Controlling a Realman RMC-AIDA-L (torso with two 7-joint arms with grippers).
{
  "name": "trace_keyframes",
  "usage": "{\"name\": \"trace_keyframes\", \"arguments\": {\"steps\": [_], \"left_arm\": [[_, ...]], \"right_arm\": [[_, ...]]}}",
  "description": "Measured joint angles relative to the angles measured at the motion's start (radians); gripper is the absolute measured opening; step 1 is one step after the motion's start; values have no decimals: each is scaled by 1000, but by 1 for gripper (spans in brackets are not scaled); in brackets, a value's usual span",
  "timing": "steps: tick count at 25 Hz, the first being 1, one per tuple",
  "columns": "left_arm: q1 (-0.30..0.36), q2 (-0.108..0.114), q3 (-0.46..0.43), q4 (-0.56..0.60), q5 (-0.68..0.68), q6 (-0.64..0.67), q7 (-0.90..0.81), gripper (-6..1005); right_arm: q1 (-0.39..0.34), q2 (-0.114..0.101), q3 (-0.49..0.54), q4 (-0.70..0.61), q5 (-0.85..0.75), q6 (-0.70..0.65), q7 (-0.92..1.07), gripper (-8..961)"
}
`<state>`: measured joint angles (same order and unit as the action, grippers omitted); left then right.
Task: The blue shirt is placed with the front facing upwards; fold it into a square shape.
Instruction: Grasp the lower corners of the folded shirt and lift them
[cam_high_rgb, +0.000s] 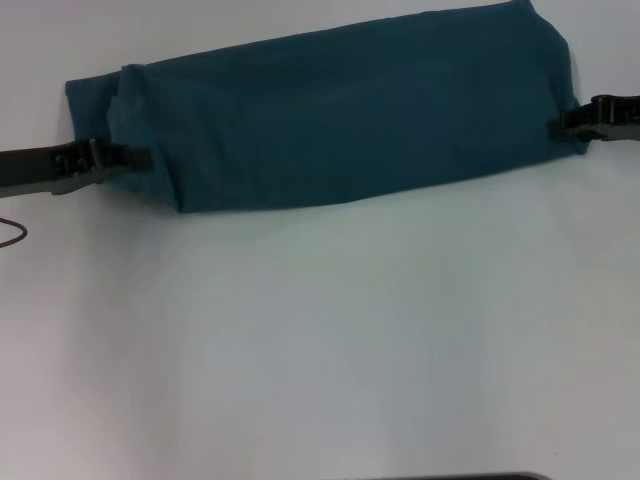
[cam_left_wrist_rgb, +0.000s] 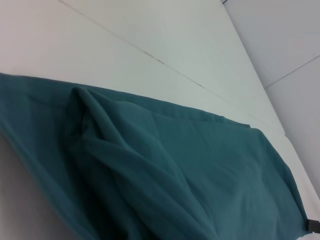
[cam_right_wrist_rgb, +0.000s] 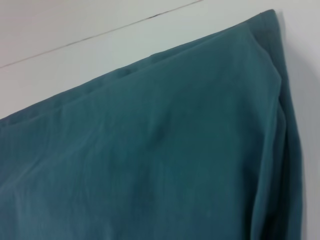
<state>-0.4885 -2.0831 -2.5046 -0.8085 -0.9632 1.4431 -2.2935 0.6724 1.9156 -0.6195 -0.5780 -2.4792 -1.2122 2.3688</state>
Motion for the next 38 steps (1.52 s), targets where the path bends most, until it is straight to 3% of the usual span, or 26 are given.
{"name": "trace_keyframes", "arguments": {"steps": [11, 15, 20, 21, 25, 30, 38], "left_arm": [[-5, 1, 0, 0, 0, 9, 0, 5], [-6, 9, 3, 0, 7, 18, 0, 7], [-7, 34, 42, 6, 14, 58, 0, 9], [-8, 47, 58, 4, 20, 87, -2, 10], [-3, 58, 63, -9, 37, 156, -5, 11], [10, 53, 64, -53, 95, 240, -15, 13], [64, 8, 63, -184, 221, 382, -53, 17]], "right_arm": [[-9, -15, -9, -5, -1, -13, 6, 25], [-13, -27, -14, -12, -2, -38, 6, 17], [-22, -31, -17, -74, -54, -157, 8, 7], [-25, -30, -17, -88, -66, -191, 9, 5], [-48, -13, -20, -136, -109, -294, 20, 4], [-83, 20, -26, -177, -152, -383, 26, 4], [-168, 60, -26, -227, -175, -472, 24, 4]]}}
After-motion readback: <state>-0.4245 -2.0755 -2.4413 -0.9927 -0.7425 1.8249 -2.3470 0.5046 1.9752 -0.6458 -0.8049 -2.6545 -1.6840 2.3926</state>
